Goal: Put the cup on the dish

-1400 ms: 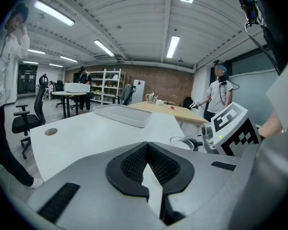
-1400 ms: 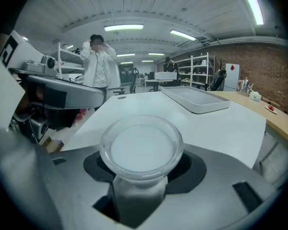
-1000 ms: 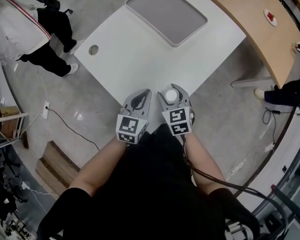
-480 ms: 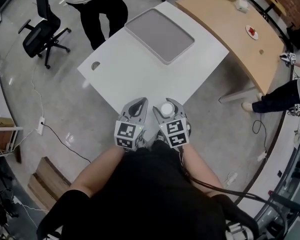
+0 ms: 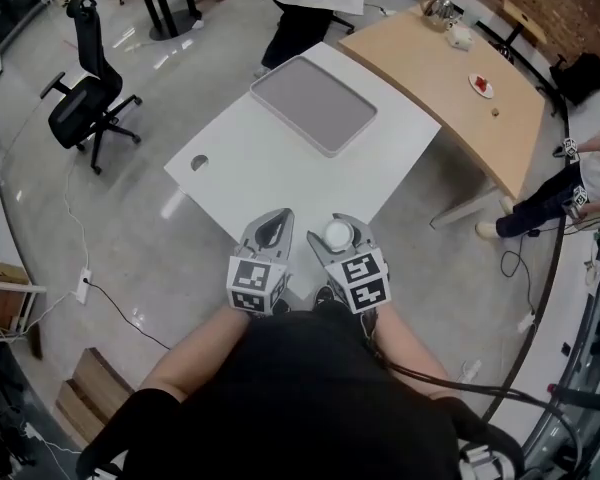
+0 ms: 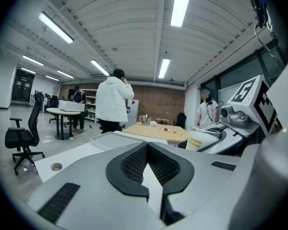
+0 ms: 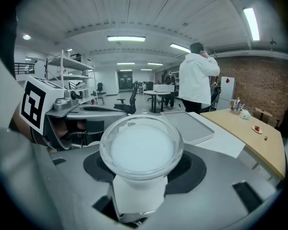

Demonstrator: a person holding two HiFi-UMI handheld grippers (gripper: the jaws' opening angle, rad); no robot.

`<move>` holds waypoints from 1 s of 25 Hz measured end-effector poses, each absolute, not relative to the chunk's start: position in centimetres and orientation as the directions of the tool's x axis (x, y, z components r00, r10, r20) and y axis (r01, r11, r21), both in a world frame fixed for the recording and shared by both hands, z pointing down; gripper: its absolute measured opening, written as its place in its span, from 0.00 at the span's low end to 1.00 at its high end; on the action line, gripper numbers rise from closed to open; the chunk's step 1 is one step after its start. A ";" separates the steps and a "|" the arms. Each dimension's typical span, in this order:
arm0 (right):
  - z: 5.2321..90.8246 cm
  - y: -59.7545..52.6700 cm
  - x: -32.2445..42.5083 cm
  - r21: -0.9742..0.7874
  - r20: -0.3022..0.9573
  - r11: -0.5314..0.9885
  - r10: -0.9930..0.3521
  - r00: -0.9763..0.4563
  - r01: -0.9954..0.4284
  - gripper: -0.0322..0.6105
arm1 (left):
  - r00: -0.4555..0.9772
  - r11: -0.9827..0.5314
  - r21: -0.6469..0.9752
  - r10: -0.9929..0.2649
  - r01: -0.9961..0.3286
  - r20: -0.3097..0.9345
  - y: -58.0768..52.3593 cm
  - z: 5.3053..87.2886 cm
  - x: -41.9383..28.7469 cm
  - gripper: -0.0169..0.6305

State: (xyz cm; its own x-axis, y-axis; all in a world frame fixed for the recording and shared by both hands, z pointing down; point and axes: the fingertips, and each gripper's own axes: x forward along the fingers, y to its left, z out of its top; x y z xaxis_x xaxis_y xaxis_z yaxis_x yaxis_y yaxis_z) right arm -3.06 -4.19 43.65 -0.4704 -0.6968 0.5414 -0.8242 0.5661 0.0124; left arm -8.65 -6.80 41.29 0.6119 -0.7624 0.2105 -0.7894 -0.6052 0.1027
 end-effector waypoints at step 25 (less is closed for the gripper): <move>41.8 -13.6 1.3 -0.018 0.539 0.596 -0.670 -0.510 -0.803 0.44 | 0.611 -0.602 0.112 -0.765 -0.791 0.202 -16.0 40.1 -3.0 0.04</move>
State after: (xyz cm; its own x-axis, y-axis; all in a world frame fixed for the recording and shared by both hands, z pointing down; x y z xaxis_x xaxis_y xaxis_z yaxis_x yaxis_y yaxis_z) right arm 1.26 -13.65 41.78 -0.5099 -0.6703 0.5391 -0.8026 0.5962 -0.0179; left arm -3.05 -16.00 40.14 0.6113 -0.7651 0.2023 -0.7906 -0.6020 0.1120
